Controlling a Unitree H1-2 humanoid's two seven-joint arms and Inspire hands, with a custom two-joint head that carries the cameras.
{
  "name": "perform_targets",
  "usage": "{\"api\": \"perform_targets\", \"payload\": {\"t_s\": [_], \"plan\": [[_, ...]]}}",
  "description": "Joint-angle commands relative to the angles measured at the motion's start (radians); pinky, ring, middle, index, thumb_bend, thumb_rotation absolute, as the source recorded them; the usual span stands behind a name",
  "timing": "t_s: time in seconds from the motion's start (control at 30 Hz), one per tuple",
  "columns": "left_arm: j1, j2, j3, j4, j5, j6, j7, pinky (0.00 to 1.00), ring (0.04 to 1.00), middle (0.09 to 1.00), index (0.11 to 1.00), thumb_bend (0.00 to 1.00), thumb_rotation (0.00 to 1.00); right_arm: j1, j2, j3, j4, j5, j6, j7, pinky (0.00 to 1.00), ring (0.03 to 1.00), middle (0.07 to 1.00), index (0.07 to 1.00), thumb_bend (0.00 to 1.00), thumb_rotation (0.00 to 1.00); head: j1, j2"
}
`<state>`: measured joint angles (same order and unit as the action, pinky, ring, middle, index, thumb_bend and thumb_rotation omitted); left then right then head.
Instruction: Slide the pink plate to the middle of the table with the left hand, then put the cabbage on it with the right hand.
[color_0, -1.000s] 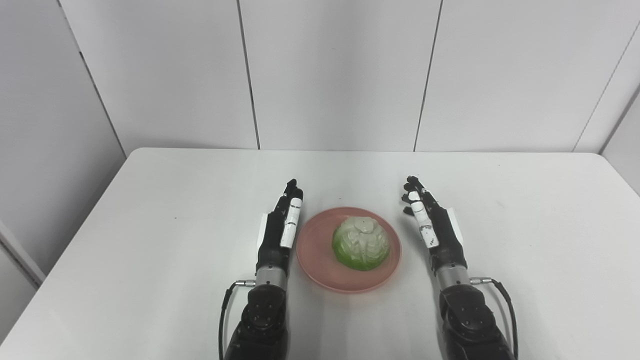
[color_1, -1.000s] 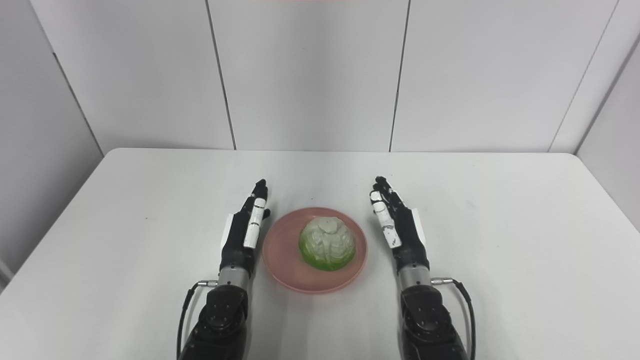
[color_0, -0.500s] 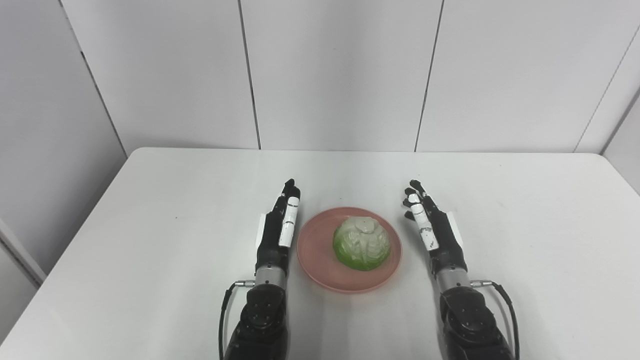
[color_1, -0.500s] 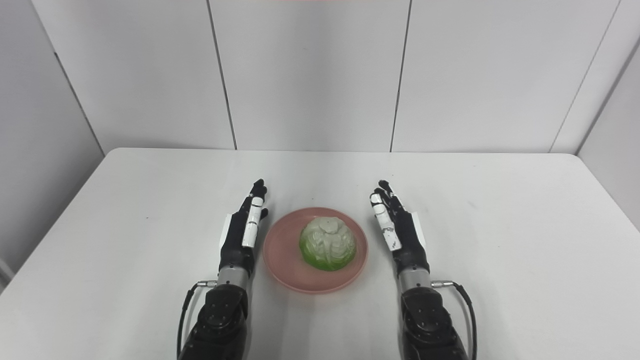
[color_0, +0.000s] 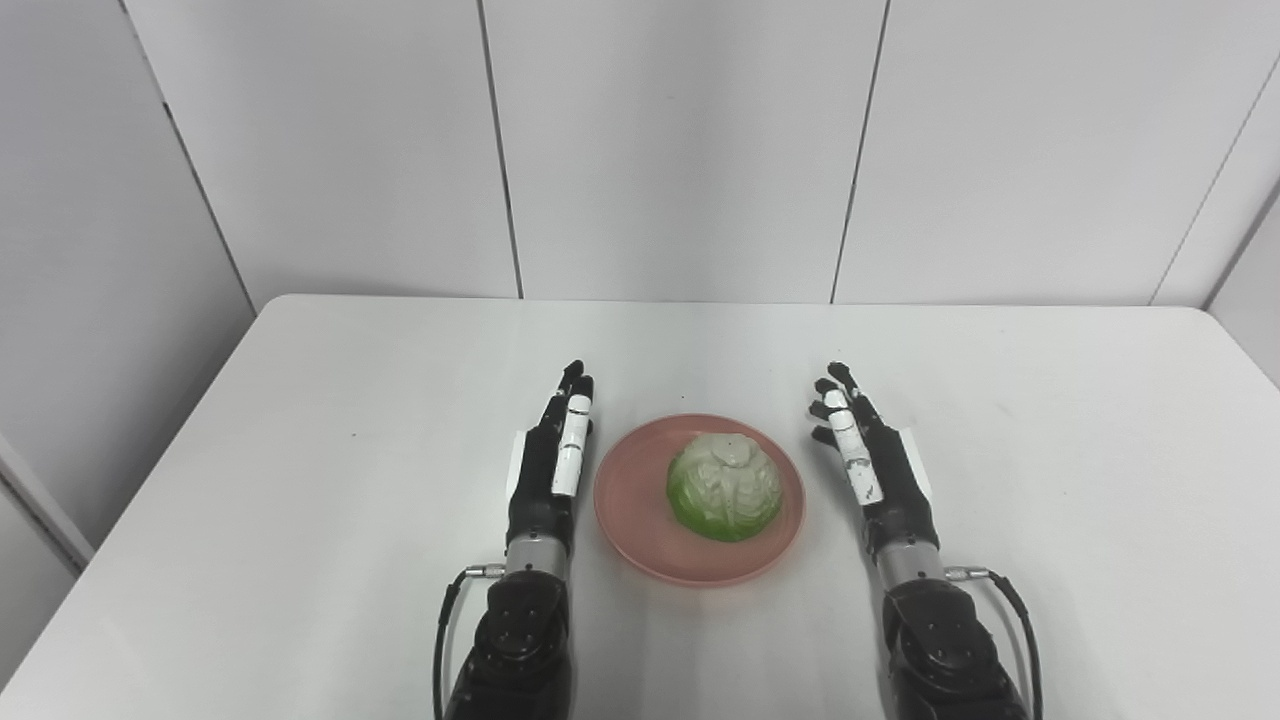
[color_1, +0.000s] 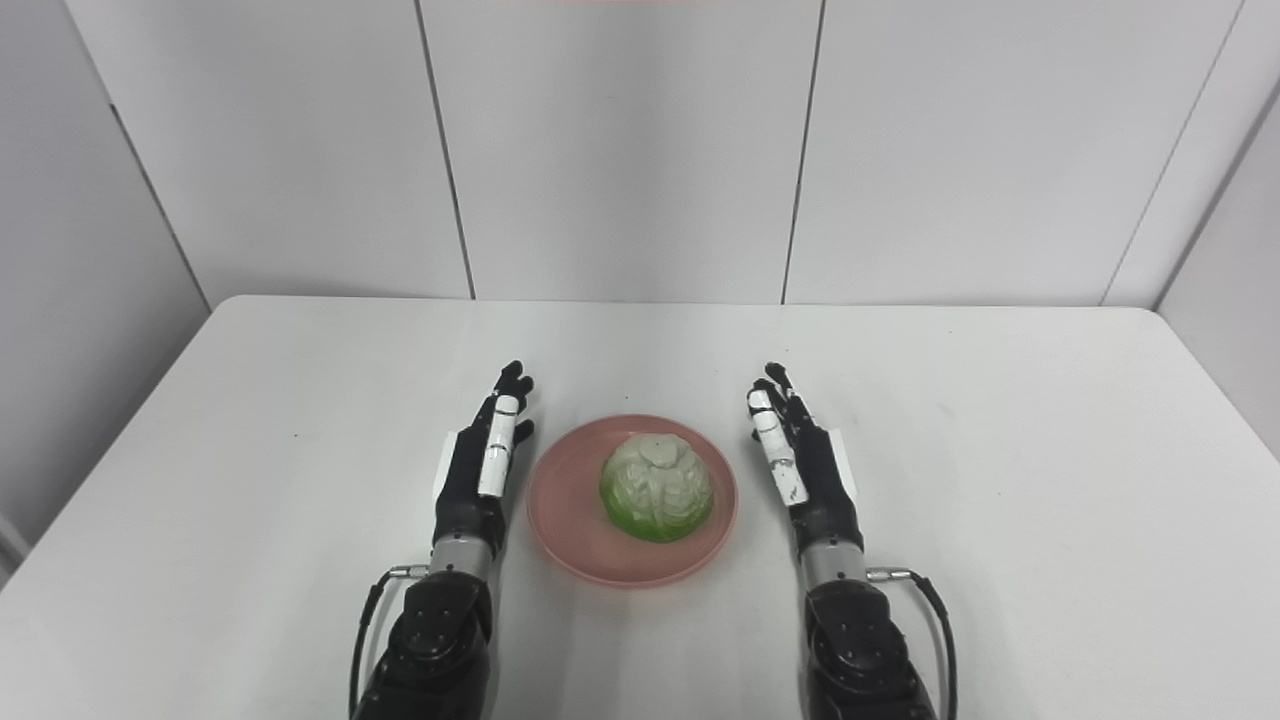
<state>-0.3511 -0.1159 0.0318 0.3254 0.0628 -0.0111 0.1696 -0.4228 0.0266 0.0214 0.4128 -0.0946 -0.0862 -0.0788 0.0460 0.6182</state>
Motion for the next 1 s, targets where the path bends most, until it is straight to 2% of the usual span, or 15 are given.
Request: {"api": "perform_targets", "payload": {"t_s": [0.0, 0.37, 0.73, 0.87, 0.97], "plan": [[0.001, 0.01, -0.001, -0.015, 0.003, 0.027, -0.005, 1.0, 0.971, 0.918, 0.899, 0.57, 1.0, 0.017, 0.006, -0.003, -0.001, 0.006, 0.012, -0.004, 0.82, 0.853, 0.891, 0.91, 0.75, 1.0, 0.001, -0.001], [0.003, 0.016, -0.008, -0.019, 0.005, 0.025, -0.005, 1.0, 0.967, 0.916, 0.894, 0.57, 1.0, 0.022, 0.01, -0.006, -0.009, 0.01, 0.013, -0.007, 0.8, 0.848, 0.887, 0.896, 0.72, 1.0, -0.006, 0.001], [0.004, 0.018, -0.009, -0.026, -0.004, 0.033, -0.011, 0.99, 0.959, 0.912, 0.897, 0.59, 1.0, 0.056, 0.019, -0.009, -0.064, 0.021, 0.04, -0.005, 0.76, 0.823, 0.869, 0.889, 0.72, 1.0, -0.018, 0.001], [0.003, 0.028, -0.006, -0.032, -0.006, 0.035, -0.016, 0.98, 0.953, 0.903, 0.89, 0.57, 1.0, 0.06, 0.041, -0.02, -0.071, 0.032, 0.051, -0.02, 0.76, 0.822, 0.867, 0.884, 0.74, 1.0, -0.051, 0.008], [0.004, 0.042, 0.0, -0.041, -0.018, 0.039, -0.03, 0.97, 0.948, 0.901, 0.892, 0.58, 1.0, 0.06, 0.064, -0.025, -0.07, 0.037, 0.052, -0.038, 0.77, 0.824, 0.865, 0.883, 0.75, 1.0, -0.109, 0.025]]}}
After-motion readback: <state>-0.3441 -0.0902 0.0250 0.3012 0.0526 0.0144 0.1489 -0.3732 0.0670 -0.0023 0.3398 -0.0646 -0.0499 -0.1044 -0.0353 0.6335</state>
